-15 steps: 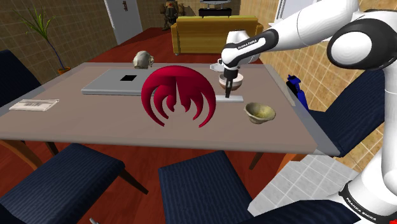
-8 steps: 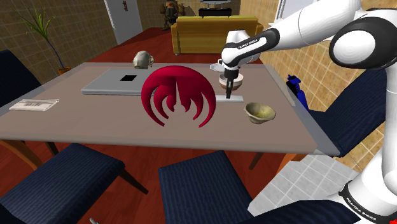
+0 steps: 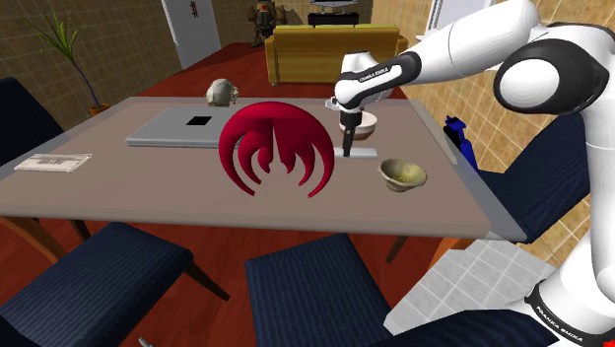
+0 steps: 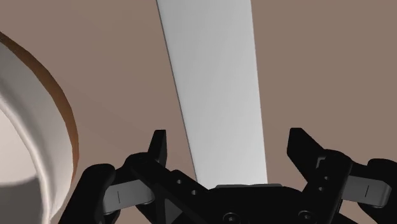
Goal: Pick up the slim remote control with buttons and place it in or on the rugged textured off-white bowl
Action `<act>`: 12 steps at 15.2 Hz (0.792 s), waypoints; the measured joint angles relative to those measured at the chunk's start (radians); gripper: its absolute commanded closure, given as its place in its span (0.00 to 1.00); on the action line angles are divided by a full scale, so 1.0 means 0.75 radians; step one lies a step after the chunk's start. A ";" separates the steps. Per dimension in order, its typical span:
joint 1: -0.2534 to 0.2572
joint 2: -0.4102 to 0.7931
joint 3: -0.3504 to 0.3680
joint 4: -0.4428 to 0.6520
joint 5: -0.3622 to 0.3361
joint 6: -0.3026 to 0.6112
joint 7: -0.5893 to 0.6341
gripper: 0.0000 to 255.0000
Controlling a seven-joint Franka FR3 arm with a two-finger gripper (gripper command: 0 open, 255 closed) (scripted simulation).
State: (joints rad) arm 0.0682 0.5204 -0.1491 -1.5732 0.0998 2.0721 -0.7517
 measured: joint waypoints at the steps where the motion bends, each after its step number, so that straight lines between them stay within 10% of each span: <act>1: -0.001 0.007 0.001 -0.007 0.002 0.014 -0.001 0.00; 8: -0.001 0.023 0.002 -0.014 0.004 0.037 -0.003 0.00; 9: -0.001 0.023 0.002 -0.014 0.004 0.037 -0.003 1.00; 12: -0.001 0.022 0.002 -0.014 0.004 0.037 -0.003 1.00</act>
State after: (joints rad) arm 0.0673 0.5366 -0.1473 -1.5833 0.1030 2.0998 -0.7540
